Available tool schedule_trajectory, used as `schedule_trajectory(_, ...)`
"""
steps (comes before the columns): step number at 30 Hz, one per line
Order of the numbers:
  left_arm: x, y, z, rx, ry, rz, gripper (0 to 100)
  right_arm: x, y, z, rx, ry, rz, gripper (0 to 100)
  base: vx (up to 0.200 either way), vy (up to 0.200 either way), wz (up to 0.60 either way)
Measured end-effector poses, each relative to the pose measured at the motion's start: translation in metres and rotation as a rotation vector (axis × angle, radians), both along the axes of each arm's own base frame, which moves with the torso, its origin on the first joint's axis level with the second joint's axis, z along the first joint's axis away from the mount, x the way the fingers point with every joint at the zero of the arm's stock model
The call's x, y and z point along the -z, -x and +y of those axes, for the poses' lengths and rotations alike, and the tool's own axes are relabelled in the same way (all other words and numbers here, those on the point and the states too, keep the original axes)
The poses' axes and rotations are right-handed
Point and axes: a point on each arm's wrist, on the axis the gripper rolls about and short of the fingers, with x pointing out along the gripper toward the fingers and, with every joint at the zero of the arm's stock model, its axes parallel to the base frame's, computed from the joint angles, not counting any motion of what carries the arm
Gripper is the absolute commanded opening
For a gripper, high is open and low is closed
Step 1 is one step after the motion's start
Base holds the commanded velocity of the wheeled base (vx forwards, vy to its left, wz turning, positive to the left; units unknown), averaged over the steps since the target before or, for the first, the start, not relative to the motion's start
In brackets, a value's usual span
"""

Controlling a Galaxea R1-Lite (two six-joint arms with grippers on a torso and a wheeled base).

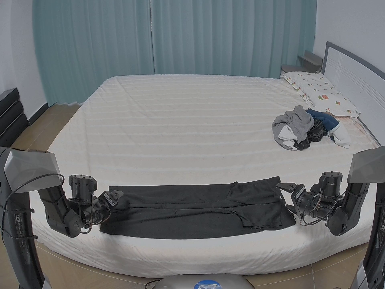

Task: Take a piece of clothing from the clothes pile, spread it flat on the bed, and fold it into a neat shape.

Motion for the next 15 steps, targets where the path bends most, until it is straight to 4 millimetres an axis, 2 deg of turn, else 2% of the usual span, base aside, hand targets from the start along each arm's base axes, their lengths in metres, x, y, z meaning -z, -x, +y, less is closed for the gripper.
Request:
schedule_trajectory(3,0.004,-0.004,-0.001,0.0,-0.002,0.002,100,0.0,0.0,0.0,-0.001,0.0,0.0,100,0.0,0.0,0.0)
schedule_trajectory(4,0.005,-0.005,-0.002,-0.002,-0.006,0.002,0,0.001,0.0,0.0,-0.002,0.0,0.001,100,0.0,0.0,0.0)
schedule_trajectory(15,0.014,-0.007,0.0,-0.054,-0.04,0.015,0,0.002,0.0,0.002,-0.007,0.001,0.005,100,0.0,0.0,0.0)
